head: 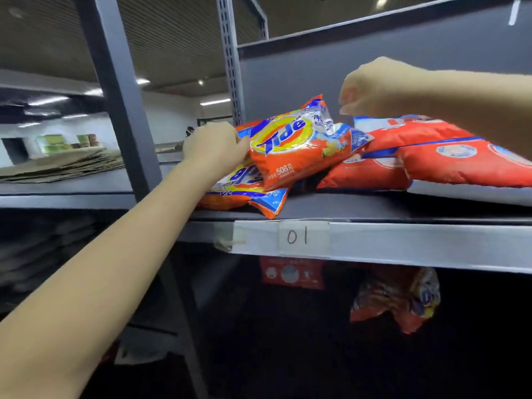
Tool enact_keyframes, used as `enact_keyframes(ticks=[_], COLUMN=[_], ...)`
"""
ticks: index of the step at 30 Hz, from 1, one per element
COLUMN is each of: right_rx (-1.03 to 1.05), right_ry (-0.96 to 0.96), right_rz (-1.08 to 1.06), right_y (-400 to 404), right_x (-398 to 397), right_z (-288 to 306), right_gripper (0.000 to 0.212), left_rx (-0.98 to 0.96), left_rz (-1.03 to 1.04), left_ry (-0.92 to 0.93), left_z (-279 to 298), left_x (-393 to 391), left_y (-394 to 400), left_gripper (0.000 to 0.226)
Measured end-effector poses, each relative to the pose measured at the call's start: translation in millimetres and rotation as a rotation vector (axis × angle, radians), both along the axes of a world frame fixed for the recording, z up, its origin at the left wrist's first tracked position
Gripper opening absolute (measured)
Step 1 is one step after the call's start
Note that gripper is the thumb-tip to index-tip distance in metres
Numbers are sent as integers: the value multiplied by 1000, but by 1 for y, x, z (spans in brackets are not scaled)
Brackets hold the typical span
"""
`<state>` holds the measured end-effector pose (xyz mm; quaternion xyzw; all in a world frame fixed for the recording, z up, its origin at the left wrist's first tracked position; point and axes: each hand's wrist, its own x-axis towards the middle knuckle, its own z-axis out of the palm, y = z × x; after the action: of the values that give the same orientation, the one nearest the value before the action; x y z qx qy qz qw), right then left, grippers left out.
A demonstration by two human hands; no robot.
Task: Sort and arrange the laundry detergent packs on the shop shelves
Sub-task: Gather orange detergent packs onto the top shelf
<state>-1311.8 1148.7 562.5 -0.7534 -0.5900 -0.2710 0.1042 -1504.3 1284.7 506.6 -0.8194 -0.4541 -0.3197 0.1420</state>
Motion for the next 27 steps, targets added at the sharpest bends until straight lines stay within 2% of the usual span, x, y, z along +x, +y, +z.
enact_keyframes(ticks=[4, 9, 13, 15, 18, 21, 27], right_rx=[94, 141, 206, 242, 194, 95, -117], right_ry=[3, -35, -62, -13, 78, 156, 445], right_rz=[-20, 19, 42, 42, 15, -51, -275], right_y=[-28, -68, -112, -140, -180, -217, -276], right_x=[-36, -68, -86, -93, -98, -86, -33], right_z=[-21, -55, -95, -119, -162, -213, -294], right_gripper=[25, 28, 22, 21, 29, 25, 35], left_rx=[202, 249, 357, 378, 319, 183, -132], left_rz=[-105, -358, -630, -712, -784, -823, -745], left_ry=[51, 11, -110, -126, -98, -15, 229], left_z=[-18, -50, -89, -112, -150, -193, -263], left_x=[-15, -26, -31, -29, -21, -3, 55], left_y=[-23, -73, -114, -130, -151, -170, -208], left_gripper=[38, 35, 36, 34, 32, 33, 34])
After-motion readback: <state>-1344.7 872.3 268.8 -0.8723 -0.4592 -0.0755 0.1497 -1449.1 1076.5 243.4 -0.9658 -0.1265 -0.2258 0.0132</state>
